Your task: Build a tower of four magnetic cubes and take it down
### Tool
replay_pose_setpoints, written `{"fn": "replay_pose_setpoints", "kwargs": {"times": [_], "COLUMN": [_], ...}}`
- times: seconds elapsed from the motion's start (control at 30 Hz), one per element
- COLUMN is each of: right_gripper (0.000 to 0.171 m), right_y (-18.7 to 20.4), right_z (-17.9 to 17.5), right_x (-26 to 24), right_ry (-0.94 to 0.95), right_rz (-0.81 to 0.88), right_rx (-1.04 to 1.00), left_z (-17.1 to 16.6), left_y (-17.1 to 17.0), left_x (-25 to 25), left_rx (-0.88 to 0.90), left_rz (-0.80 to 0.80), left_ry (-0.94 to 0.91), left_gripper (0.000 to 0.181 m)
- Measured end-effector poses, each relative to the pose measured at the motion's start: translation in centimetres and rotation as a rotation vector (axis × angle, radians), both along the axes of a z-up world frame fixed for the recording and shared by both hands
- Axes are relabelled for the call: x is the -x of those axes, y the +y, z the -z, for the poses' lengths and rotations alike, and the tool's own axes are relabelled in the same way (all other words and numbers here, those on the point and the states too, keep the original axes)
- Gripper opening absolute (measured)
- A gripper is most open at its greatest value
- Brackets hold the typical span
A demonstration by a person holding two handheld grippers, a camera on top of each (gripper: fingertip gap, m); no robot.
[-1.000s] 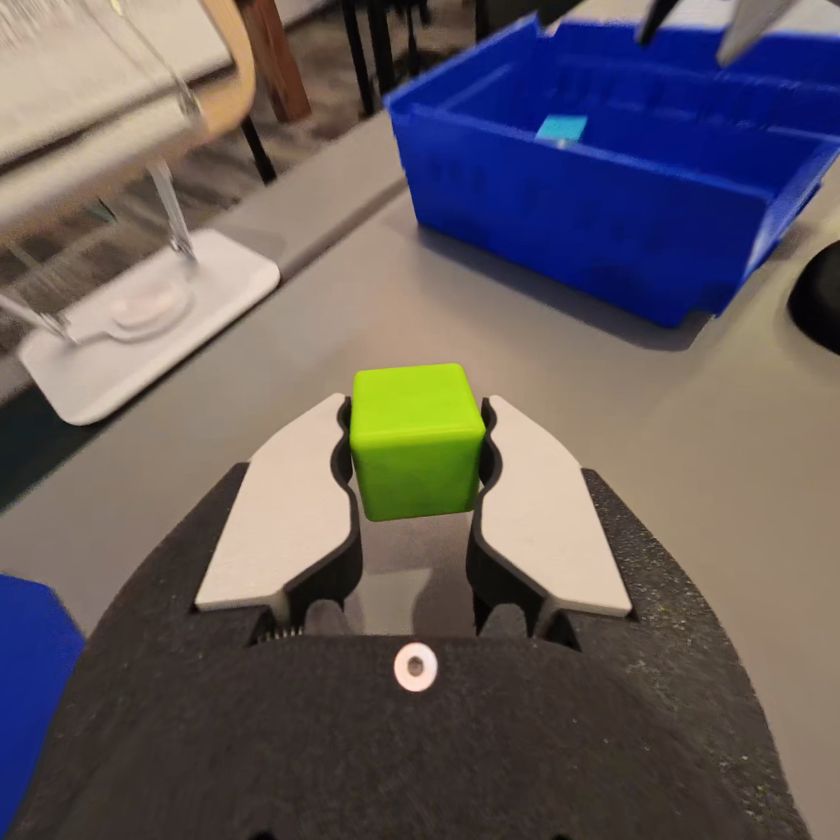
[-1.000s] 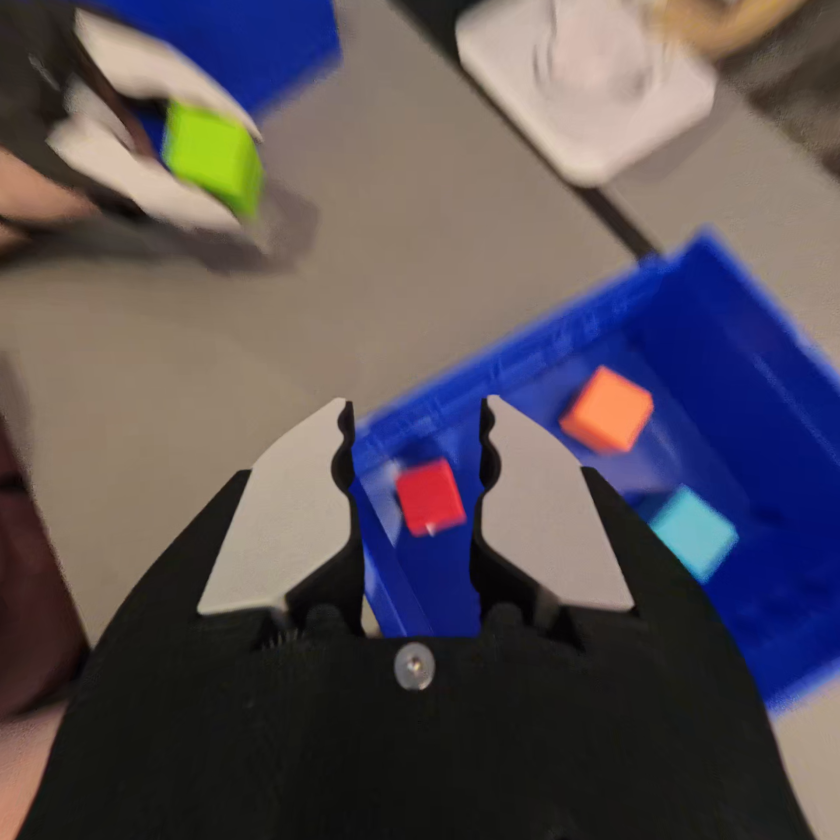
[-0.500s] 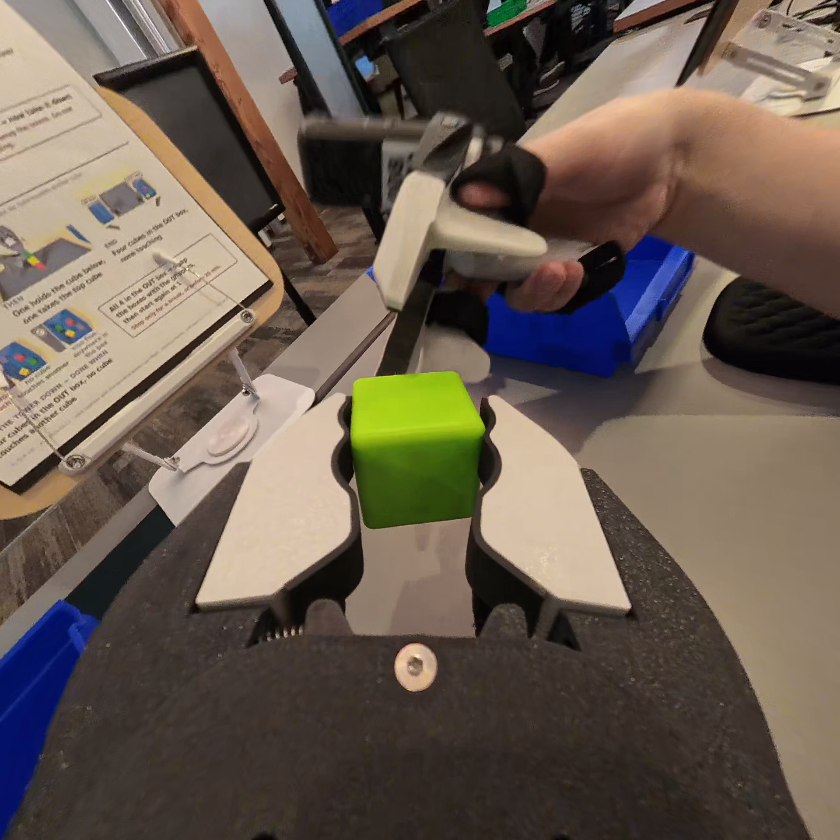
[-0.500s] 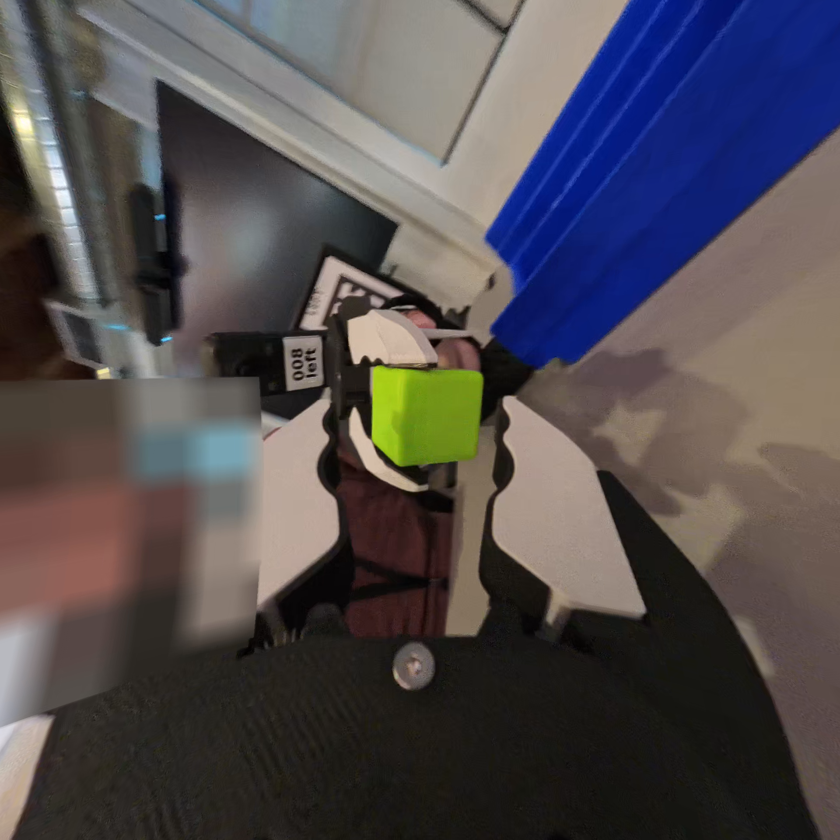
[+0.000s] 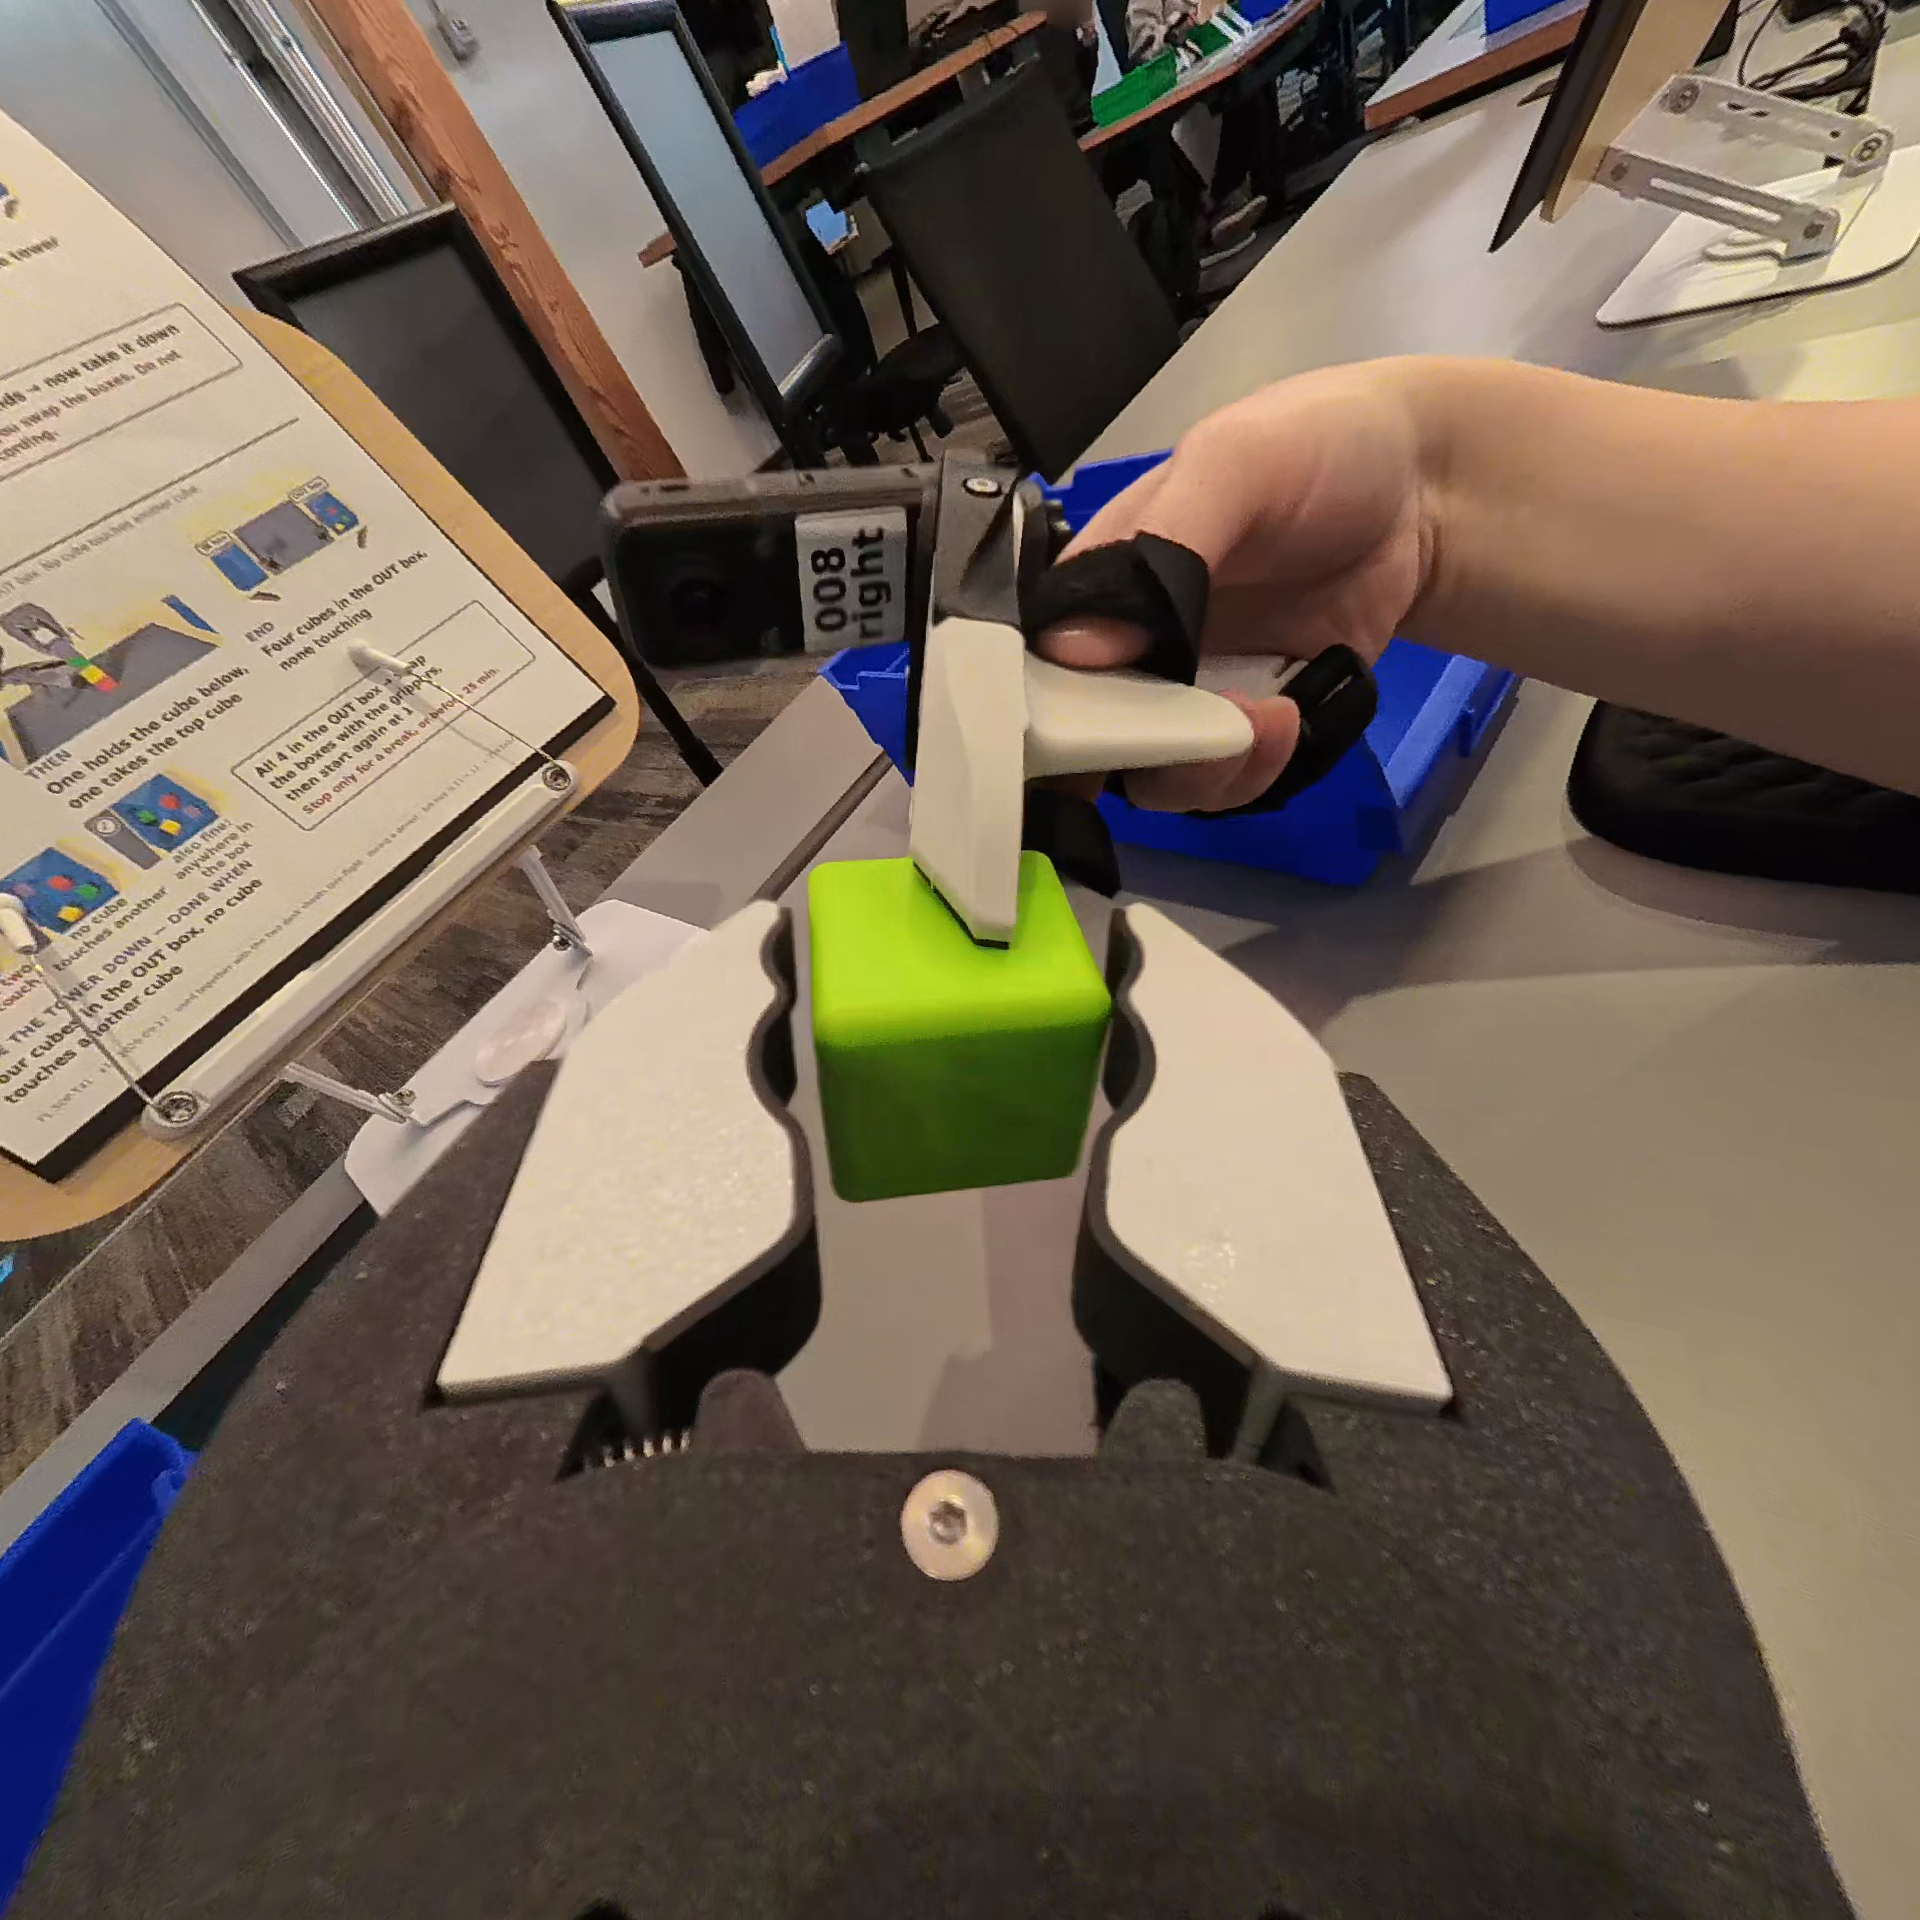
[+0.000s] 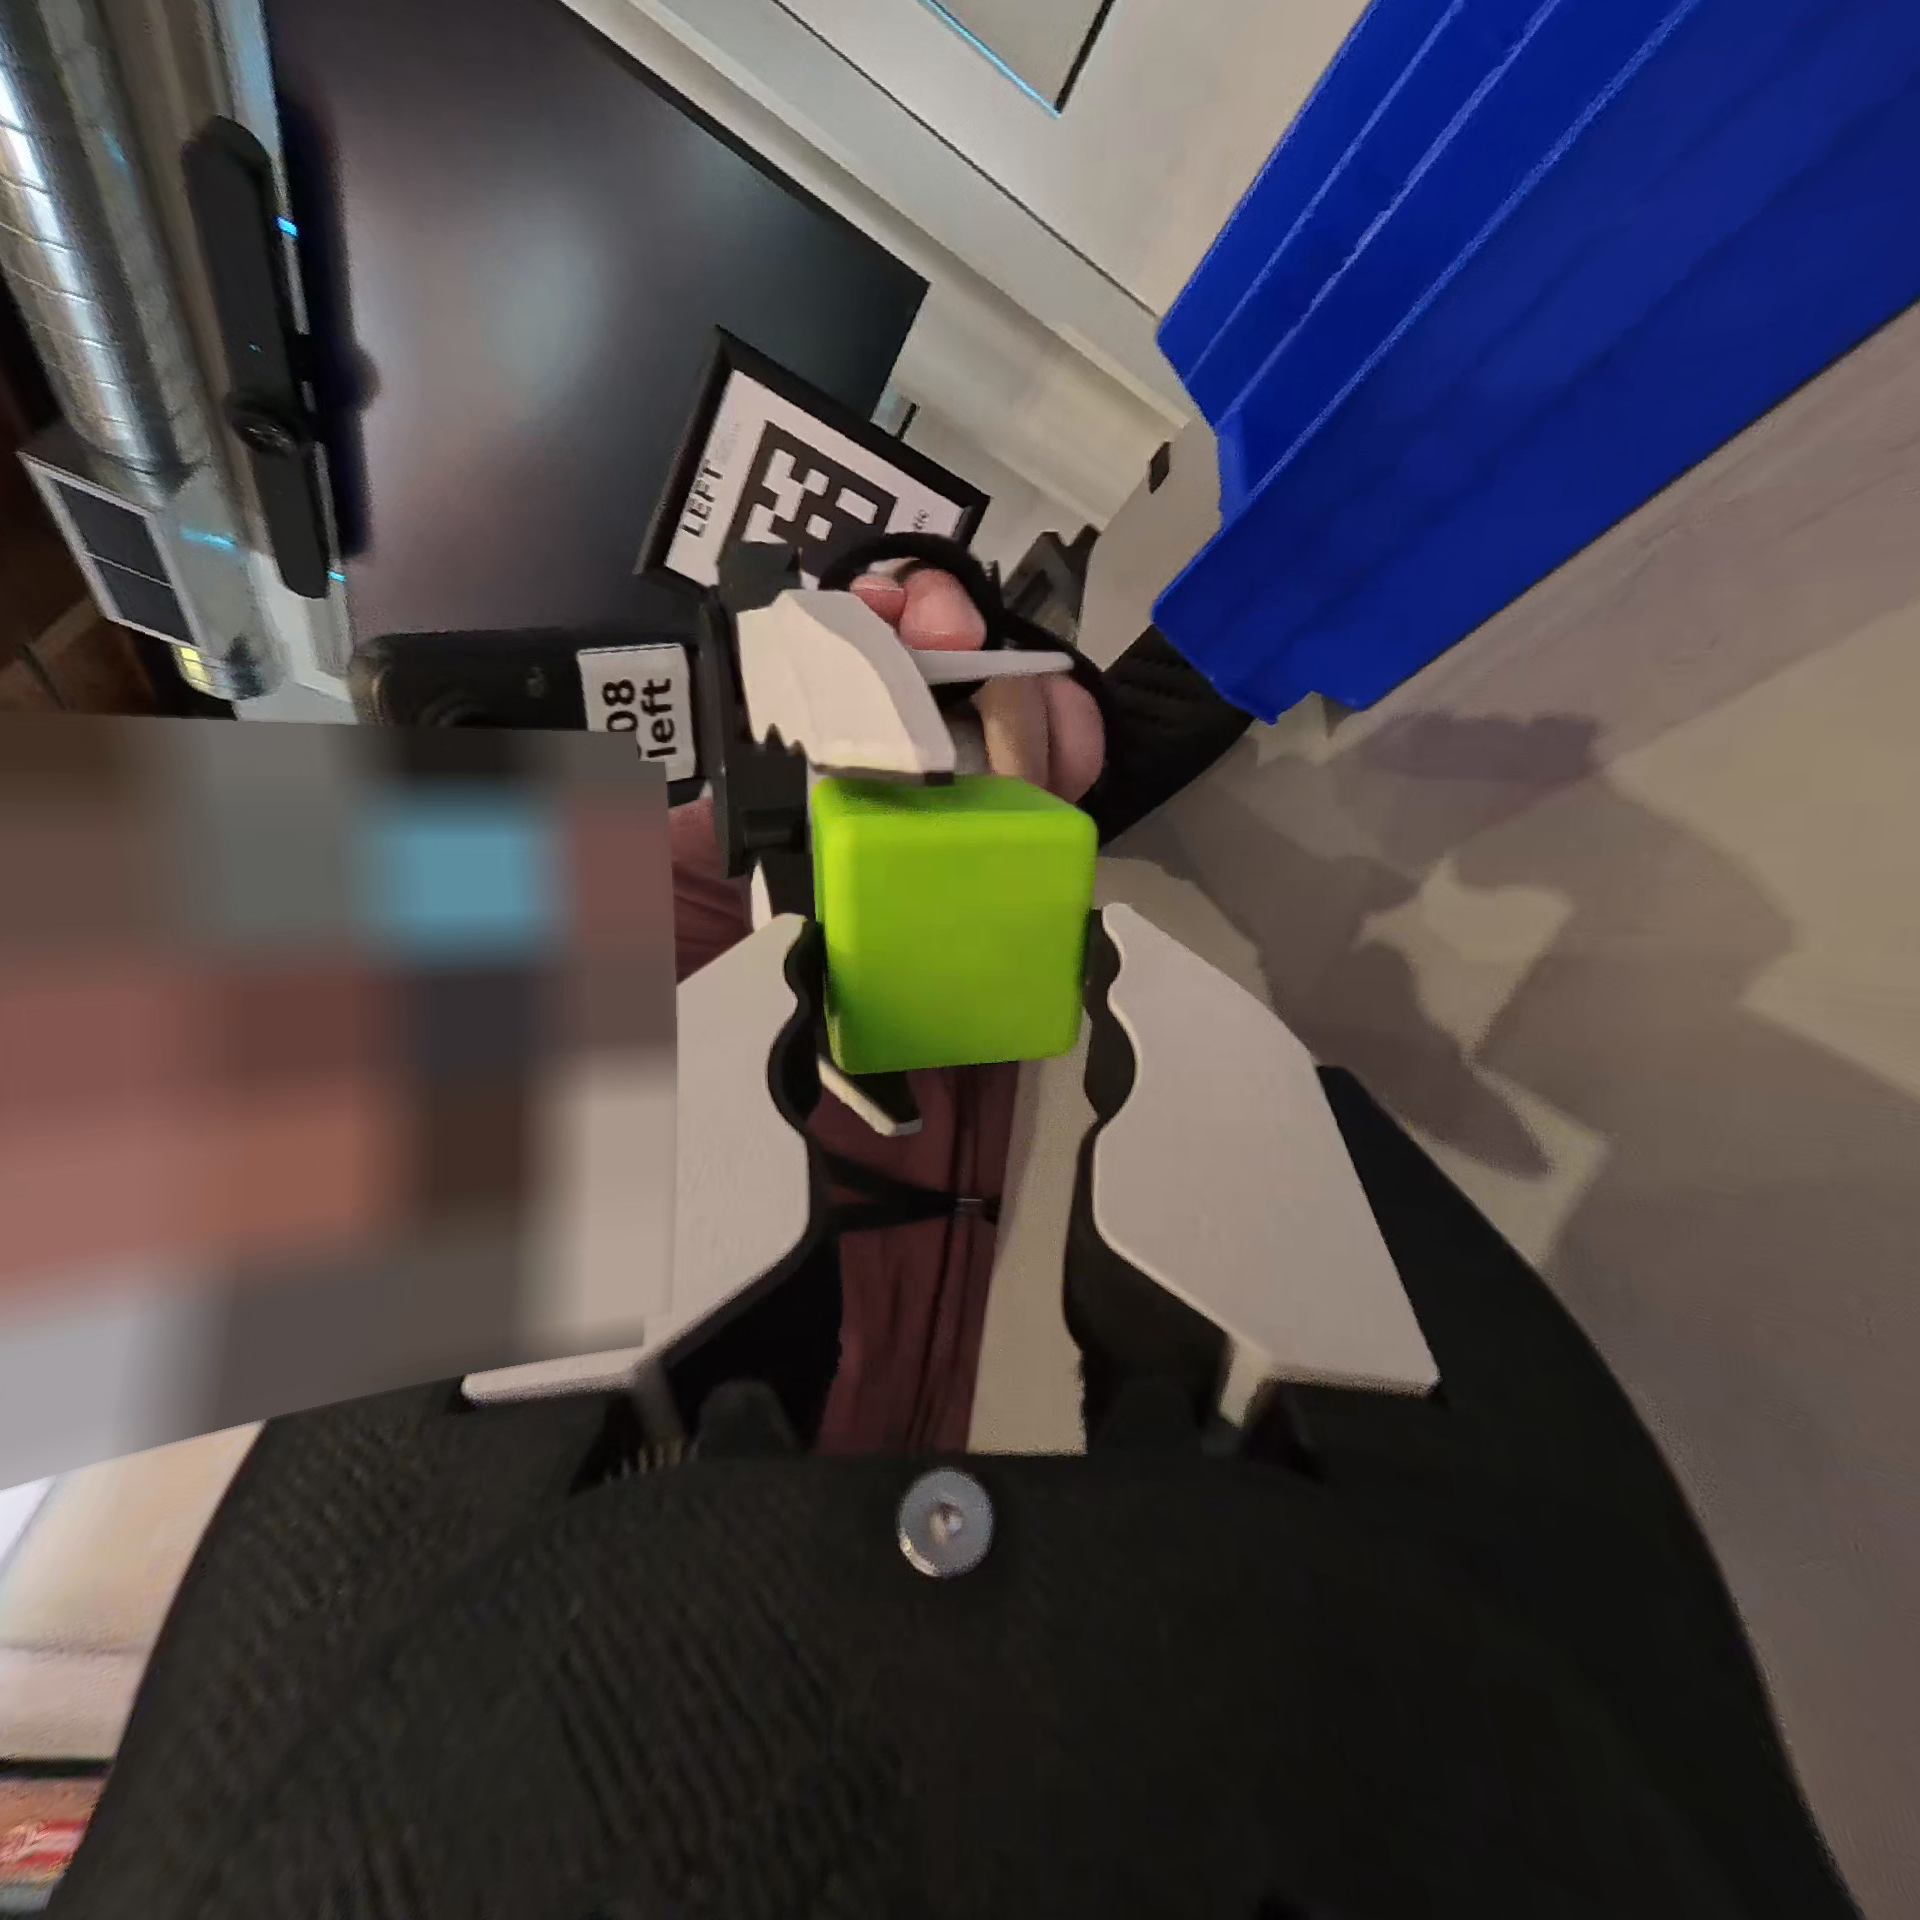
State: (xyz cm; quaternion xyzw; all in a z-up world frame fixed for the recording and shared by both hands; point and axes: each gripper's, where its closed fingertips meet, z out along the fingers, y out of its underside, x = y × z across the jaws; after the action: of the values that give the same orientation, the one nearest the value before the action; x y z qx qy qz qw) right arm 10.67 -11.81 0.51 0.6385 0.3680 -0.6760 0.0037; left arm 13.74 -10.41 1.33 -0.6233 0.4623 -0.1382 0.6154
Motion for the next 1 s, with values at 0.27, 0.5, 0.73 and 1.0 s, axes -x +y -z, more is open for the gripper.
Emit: {"fn": "replay_pose_setpoints", "kwargs": {"times": [0.27,0.5,0.73,1.0], "right_gripper": [0.049,0.049,0.050,0.049], "right_y": [5.6,7.3,6.2,6.5], "right_z": [1.3,7.9,13.4,12.0], "right_x": [-9.9,-31.5,-35.2,-35.2], "right_ry": [-0.463,-1.362,-1.594,-1.586], "right_rz": [0.326,0.649,0.456,0.568], "right_rx": [-0.503,-0.438,-0.318,-0.329], "left_z": [0.2,0.6,0.7,-0.7], "left_y": [0.0,0.6,1.1,1.7], "left_x": [0.1,0.6,1.1,2.5], "left_rx": [0.083,0.148,0.154,0.144], "left_rz": [0.000,-0.010,-0.028,-0.065], "left_ry": [-0.015,0.006,0.024,0.001], "left_gripper": [0.066,0.065,0.064,0.071]}}
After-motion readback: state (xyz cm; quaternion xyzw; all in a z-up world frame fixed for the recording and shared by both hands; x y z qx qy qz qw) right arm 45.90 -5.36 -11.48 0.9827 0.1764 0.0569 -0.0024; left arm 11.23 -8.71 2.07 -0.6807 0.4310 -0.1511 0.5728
